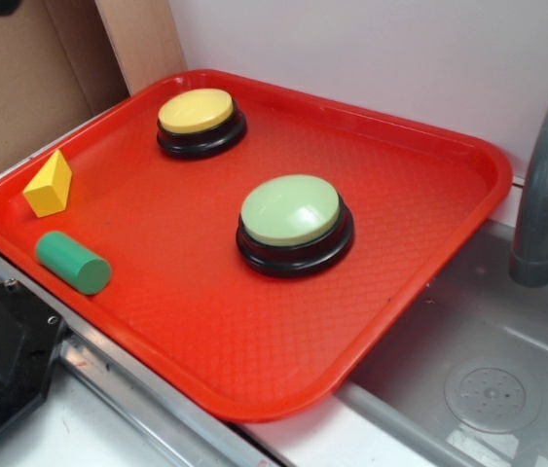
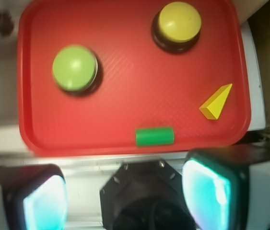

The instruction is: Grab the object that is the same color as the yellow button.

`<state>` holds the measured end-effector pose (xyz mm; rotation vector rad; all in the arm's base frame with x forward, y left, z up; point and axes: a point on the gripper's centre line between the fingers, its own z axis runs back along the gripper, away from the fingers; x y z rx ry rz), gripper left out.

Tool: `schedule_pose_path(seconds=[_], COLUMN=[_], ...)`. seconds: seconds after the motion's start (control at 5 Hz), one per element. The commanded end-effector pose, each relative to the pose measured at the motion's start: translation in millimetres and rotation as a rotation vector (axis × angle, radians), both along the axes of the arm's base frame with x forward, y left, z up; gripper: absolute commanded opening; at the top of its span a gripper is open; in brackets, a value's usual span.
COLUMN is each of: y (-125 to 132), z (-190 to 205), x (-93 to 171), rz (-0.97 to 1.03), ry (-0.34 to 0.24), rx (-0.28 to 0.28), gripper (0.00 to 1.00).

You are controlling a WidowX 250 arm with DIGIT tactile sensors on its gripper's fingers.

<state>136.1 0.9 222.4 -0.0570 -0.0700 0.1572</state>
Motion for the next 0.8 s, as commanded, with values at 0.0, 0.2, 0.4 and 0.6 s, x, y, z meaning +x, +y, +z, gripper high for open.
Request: schedule_pose_path(seconds=[0.0, 0.2, 0.4, 0.6], y=[48.9, 78.8, 96.2, 115.2], z=[-30.4, -58.3, -78.3, -100.6], x=[22.3, 23.3, 21.7, 16.3], rz=[0.24, 0.373, 0.445, 0.555], ry=[-0.008, 0.002, 0.005, -0.009], rx=[-0.053, -0.047, -0.04, 0.039], gripper=[1.0, 1.0, 1.0, 1.0])
